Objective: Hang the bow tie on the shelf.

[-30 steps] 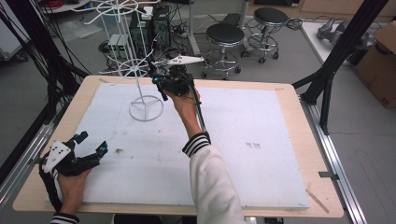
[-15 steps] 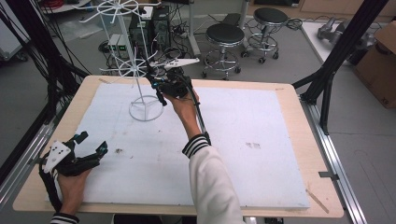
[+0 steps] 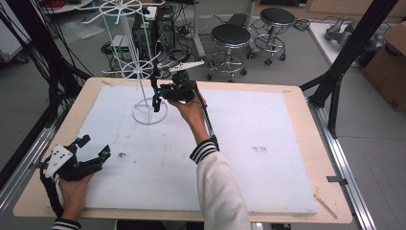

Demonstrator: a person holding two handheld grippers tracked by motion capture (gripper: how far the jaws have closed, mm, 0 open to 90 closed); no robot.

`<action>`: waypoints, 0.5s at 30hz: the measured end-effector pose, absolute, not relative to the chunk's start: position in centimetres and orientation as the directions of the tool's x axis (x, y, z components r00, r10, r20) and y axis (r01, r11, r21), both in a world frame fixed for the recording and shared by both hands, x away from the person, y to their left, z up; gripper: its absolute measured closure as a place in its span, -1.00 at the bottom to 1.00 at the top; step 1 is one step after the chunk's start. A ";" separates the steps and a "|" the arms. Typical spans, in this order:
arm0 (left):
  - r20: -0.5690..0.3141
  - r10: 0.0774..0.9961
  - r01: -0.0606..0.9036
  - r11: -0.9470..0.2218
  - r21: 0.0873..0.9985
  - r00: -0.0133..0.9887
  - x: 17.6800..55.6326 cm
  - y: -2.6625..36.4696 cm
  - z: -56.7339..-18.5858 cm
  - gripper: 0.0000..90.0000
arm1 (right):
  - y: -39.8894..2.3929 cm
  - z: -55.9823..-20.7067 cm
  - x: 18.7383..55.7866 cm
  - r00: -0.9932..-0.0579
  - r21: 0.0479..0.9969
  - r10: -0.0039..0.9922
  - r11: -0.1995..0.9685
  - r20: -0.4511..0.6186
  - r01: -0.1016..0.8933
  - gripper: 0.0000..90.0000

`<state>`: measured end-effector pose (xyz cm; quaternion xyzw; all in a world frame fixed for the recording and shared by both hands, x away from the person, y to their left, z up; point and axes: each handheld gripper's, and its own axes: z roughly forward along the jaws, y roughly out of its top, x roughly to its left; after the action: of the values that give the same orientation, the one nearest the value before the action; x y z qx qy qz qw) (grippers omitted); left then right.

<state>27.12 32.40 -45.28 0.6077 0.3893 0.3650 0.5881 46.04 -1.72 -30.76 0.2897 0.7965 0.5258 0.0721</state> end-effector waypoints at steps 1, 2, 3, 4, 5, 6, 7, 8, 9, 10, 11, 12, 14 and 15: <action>-0.013 0.902 0.043 -0.006 0.999 0.431 27.1 32.4 -45.3 -0.69 | -1.9 -30.7 46.0 -0.822 0.876 0.533 0.280 0.198 0.392 0.19; -0.016 0.903 0.046 -0.004 0.999 0.430 27.1 32.4 -45.3 -0.69 | -2.1 -30.6 45.9 -0.825 0.873 0.525 0.281 0.208 0.399 -0.03; -0.016 0.903 0.044 -0.003 0.999 0.429 27.1 32.4 -45.3 -0.69 | -2.4 -30.5 45.7 -0.827 0.865 0.520 0.293 0.213 0.407 -0.17; -0.014 0.903 0.043 -0.004 0.999 0.430 27.1 32.4 -45.3 -0.69 | -2.6 -30.3 45.5 -0.826 0.860 0.522 0.302 0.213 0.413 -0.30; -0.013 0.903 0.042 -0.005 0.999 0.430 27.1 32.4 -45.3 -0.69 | -2.8 -30.2 45.4 -0.827 0.859 0.520 0.305 0.211 0.411 -0.39; -0.011 0.903 0.042 -0.007 0.999 0.430 27.1 32.4 -45.3 -0.69 | -3.2 -30.0 45.2 -0.829 0.854 0.514 0.310 0.219 0.418 -0.46; -0.011 0.903 0.042 -0.008 0.999 0.429 27.1 32.4 -45.3 -0.69 | -3.8 -29.7 44.8 -0.828 0.853 0.516 0.310 0.221 0.420 -0.55; -0.011 0.903 0.041 -0.008 0.999 0.429 27.1 32.4 -45.3 -0.69 | -4.3 -29.5 44.5 -0.829 0.857 0.515 0.305 0.218 0.415 -0.59; -0.011 0.903 0.041 -0.008 0.999 0.429 27.1 32.4 -45.3 -0.69 | -5.0 -29.3 43.9 -0.832 0.872 0.516 0.289 0.206 0.396 -0.60; -0.010 0.903 0.041 -0.008 0.999 0.429 27.1 32.4 -45.3 -0.69 | -5.9 -29.2 43.2 -0.832 0.886 0.522 0.277 0.187 0.373 -0.65; -0.010 0.903 0.039 -0.007 0.999 0.430 27.1 32.3 -45.3 -0.69 | -6.7 -29.0 42.7 -0.829 0.881 0.532 0.291 0.174 0.372 -0.73; -0.009 0.903 0.040 -0.009 0.999 0.429 27.1 32.3 -45.3 -0.69 | -7.6 -28.9 42.2 -0.822 0.870 0.543 0.308 0.171 0.385 -0.75; -0.006 0.903 0.038 -0.011 0.999 0.430 27.1 32.3 -45.3 -0.69 | -9.9 -28.5 40.6 -0.813 0.883 0.560 0.285 0.161 0.372 -0.75; -0.005 0.902 0.037 -0.013 0.999 0.431 27.1 32.3 -45.3 -0.69 | -10.8 -28.5 39.8 -0.813 0.901 0.565 0.268 0.139 0.340 -0.75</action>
<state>27.10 32.33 -45.29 0.6088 0.3859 0.3684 0.5871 39.83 -10.82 -28.49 0.2869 0.7891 0.5328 0.1056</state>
